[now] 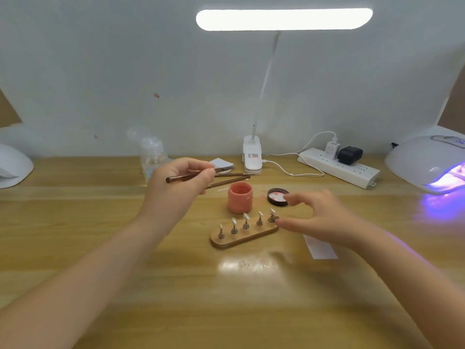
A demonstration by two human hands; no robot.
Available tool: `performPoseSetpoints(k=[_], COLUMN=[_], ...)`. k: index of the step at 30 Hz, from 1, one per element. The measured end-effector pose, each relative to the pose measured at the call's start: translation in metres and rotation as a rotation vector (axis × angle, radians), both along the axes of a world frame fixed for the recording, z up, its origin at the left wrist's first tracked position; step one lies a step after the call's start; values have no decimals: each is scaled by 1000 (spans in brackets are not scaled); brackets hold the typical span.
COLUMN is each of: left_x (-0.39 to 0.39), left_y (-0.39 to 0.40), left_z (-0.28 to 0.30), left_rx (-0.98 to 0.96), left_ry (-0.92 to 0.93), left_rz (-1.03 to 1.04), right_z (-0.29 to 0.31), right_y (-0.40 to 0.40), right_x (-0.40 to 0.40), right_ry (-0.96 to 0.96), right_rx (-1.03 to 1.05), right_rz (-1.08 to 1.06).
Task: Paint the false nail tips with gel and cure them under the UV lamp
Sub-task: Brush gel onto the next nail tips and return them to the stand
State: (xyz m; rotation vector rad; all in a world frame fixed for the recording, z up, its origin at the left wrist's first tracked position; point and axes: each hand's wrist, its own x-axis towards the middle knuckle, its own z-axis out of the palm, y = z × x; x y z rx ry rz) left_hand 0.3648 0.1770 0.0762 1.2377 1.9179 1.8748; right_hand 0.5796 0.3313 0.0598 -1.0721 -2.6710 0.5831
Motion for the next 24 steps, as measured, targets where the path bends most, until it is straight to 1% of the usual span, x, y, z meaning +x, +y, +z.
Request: performPoseSetpoints(k=[2, 3, 4, 7, 10, 13, 16, 20, 24], left_x=[-4, -6, -6, -6, -6, -1, 4, 5, 6], left_y=[12, 18, 24, 36, 44, 51, 57, 59, 59], left_z=[13, 18, 23, 30, 32, 29, 21, 14, 14], left_rx=[-97, -150, -185, -215, -261, -320, -363, -369, -335], left_ry=[-11, 16, 42, 92, 210, 324, 414, 453, 433], left_rz=[25, 47, 64, 137, 200, 169, 137, 130, 123], right_z=[-16, -24, -30, -37, -42, -43, -44, -44, -43], right_y=[-1, -1, -1, 1, 1, 3, 4, 1, 0], right_x=[2, 2, 2, -1, -5, -10, -11, -8, -5], right_ry=[-195, -234, -231, -135, -49, 39, 93, 131, 178], right_rx=[26, 41, 65, 145, 166, 141, 173, 177, 157], right_rz=[37, 51, 55, 55, 53, -6, -17, -19, -36])
